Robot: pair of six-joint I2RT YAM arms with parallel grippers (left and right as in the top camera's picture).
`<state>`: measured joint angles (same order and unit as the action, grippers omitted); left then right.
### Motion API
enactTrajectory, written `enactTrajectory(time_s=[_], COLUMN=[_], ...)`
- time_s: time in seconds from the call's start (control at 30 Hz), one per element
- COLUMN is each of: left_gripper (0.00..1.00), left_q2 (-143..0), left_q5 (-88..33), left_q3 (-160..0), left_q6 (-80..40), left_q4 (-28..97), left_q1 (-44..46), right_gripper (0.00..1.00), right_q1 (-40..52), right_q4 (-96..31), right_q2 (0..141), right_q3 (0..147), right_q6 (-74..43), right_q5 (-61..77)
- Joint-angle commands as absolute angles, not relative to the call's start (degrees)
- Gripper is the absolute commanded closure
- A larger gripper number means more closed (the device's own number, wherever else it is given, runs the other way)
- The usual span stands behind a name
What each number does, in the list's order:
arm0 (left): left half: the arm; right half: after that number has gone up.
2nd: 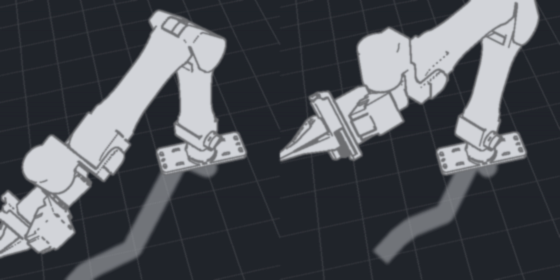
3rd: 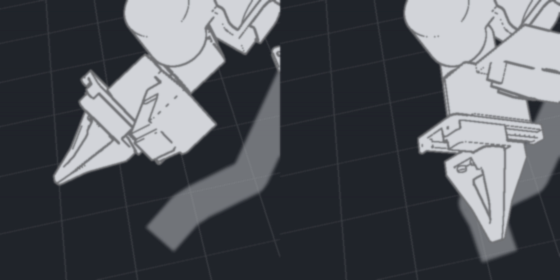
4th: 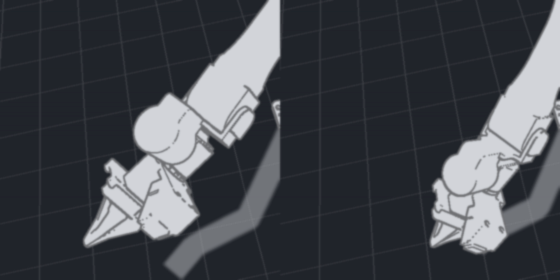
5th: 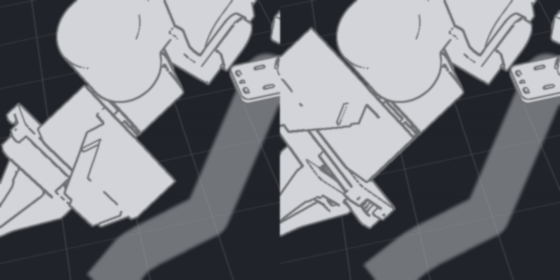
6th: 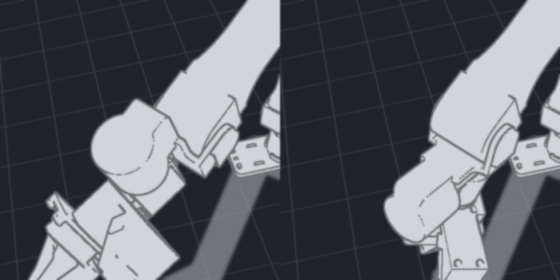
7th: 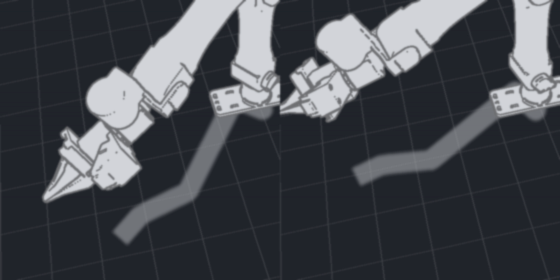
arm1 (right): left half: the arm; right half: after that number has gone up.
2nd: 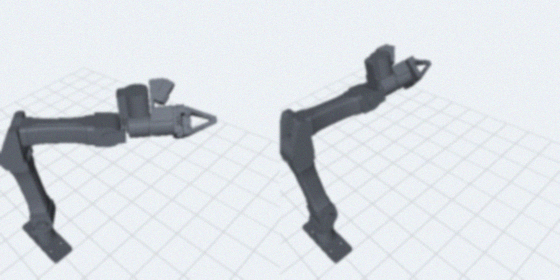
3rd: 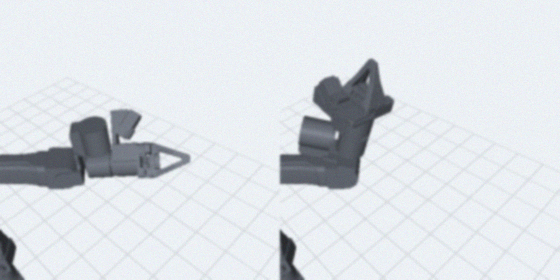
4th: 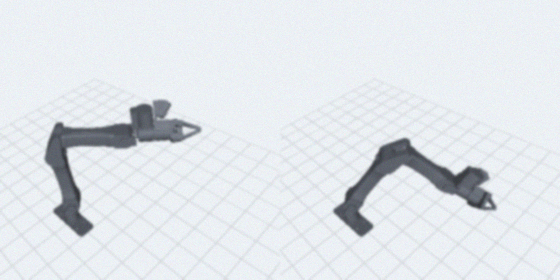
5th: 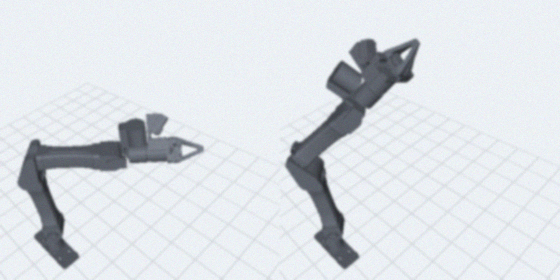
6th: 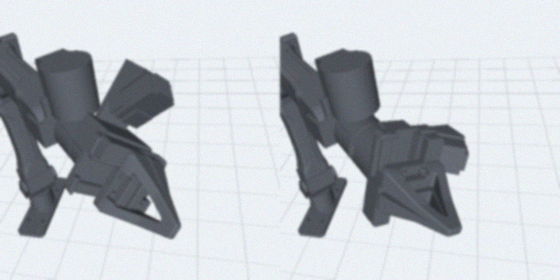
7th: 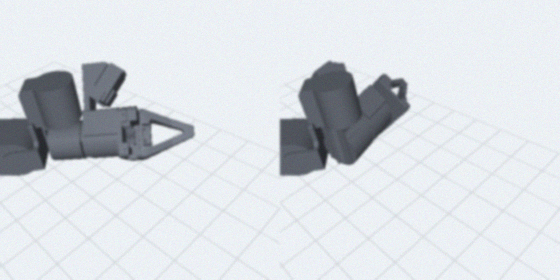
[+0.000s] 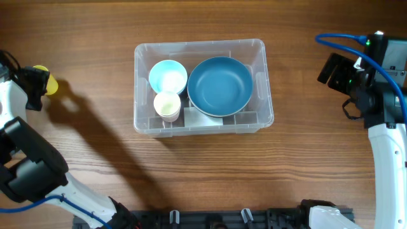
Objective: Pack container
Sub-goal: 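Move the left gripper to the yellow cup and pinch its rim, then lift the yellow cup and carry it over the white cup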
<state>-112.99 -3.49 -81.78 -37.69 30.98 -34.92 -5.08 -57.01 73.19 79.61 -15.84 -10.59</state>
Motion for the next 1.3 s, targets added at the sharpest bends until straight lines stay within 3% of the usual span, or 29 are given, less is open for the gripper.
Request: enactTrajectory(time_s=[0.0, 0.07, 0.2, 0.27, 0.6, 0.97, 1.13, 1.27], left_gripper=[0.3, 0.4, 0.87, 0.96, 0.96, 0.96, 0.96, 0.96], left_q2=[-115.5, -116.0, -115.9, -115.8, -110.4, -88.3, -78.4, -73.6], left_q5=[-3.2, -3.2, -3.2, -3.2, -14.7, -18.2, -18.2, -15.7], left_q3=[-82.5, -82.5, -82.5, -82.5, -82.5, -82.5, -82.5, -82.5], left_q6=[-39.0, -39.9, -39.9, -39.9, -39.7, -29.6, -28.7, -25.9], left_q4=[30.8, 30.8, 30.8, 30.8, 32.4, 40.6, 50.7, 56.6], left_q1=[-35.7, -35.9, -35.9, -35.9, -35.9, -30.0, -20.1, -5.9], right_gripper=[0.0, 0.01, 0.0, 0.0, 0.0, 0.0, 0.01, 0.0], right_q1=[-5.2, -5.2, -5.2, -5.2, -5.2, -5.2, -5.2, -5.2], right_q4=[-57.0, -57.0, -57.0, -57.0, -57.0, -57.0, -57.0, -57.0], right_q2=[73.7, 73.7, 73.7, 73.7, 73.7, 73.7, 73.7, 73.7], right_q3=[80.2, 80.2, 80.2, 80.2, 80.2, 80.2, 80.2, 80.2], right_q6=[-16.7, -16.7, -16.7, -16.7, -16.7, -16.6, -16.7, -16.7], right_q5=[-11.6, -11.6, -11.6, -11.6, -11.6, -11.6, -11.6, -11.6])
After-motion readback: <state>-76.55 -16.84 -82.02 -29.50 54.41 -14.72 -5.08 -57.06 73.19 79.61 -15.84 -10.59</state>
